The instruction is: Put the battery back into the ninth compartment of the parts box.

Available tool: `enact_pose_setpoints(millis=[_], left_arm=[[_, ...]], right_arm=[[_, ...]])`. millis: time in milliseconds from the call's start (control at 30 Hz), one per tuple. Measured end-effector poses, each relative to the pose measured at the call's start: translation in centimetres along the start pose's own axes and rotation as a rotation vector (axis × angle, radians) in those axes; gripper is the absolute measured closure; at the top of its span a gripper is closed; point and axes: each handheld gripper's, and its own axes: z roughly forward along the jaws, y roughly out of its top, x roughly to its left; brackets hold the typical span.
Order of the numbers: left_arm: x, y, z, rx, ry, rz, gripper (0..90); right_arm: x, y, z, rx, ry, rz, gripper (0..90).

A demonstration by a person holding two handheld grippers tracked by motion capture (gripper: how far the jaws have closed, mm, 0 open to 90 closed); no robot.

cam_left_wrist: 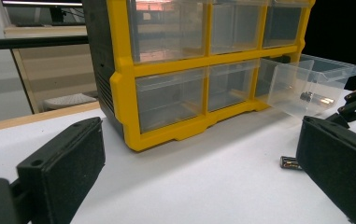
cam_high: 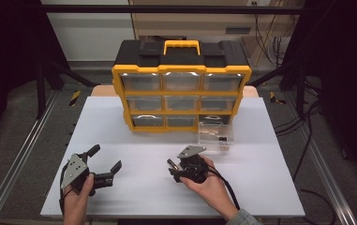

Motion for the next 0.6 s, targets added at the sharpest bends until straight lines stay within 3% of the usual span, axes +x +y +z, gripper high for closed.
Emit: enact_pose_setpoints(millis=[333,600], left_arm=[[0.2,-0.1,0.0,0.001,-0.002,-0.006,1.3],[0.1,0.0,0.0,0.002,-0.004,0.000,1.3]], right_arm=[[-0.5,-0.2,1.1,0.025,0.012,0.019,59.1],[-0.5,-0.3,2.2,0.036,-0.003,-0.007,69.7]])
